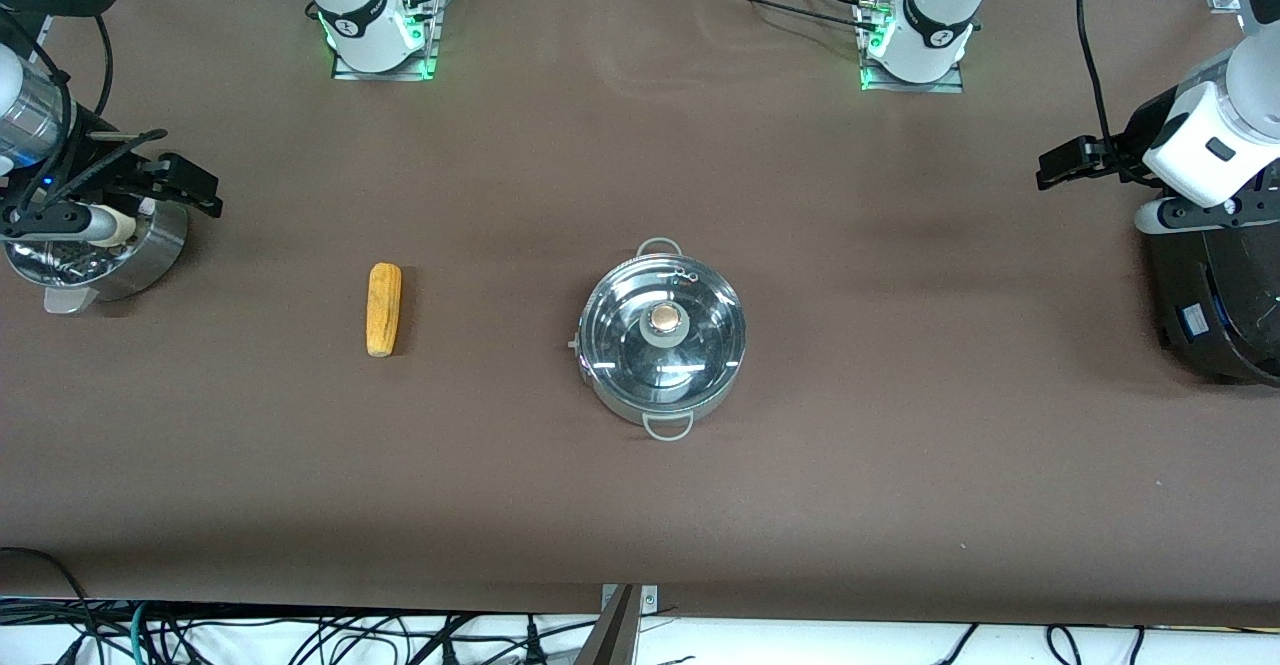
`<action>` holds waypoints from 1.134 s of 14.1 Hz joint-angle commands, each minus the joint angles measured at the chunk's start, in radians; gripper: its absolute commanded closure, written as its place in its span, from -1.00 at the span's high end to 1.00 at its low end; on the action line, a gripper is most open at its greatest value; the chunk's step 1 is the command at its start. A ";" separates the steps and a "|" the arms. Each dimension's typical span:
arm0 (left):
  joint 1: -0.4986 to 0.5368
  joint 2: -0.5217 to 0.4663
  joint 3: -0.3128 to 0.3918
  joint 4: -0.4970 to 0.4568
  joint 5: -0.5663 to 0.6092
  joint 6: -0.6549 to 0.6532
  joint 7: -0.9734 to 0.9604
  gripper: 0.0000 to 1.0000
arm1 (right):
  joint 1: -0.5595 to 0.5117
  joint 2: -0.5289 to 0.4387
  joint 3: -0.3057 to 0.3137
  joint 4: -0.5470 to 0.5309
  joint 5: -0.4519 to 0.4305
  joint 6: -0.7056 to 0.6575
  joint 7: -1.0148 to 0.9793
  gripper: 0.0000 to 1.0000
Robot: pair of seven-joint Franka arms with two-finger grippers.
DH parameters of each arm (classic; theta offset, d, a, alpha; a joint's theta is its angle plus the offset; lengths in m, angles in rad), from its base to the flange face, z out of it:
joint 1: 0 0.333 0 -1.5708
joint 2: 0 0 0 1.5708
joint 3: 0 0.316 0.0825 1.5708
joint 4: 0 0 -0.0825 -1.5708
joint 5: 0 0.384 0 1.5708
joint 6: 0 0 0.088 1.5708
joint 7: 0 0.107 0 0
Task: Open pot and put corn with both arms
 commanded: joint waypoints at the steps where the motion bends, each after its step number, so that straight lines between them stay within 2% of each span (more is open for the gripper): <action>1: 0.006 -0.034 -0.011 -0.037 0.027 0.025 0.020 1.00 | -0.008 0.006 0.006 0.020 -0.005 -0.018 0.006 1.00; 16: 0.011 -0.024 -0.040 -0.035 0.019 0.047 0.004 1.00 | -0.009 0.006 0.005 0.020 -0.006 -0.018 -0.011 1.00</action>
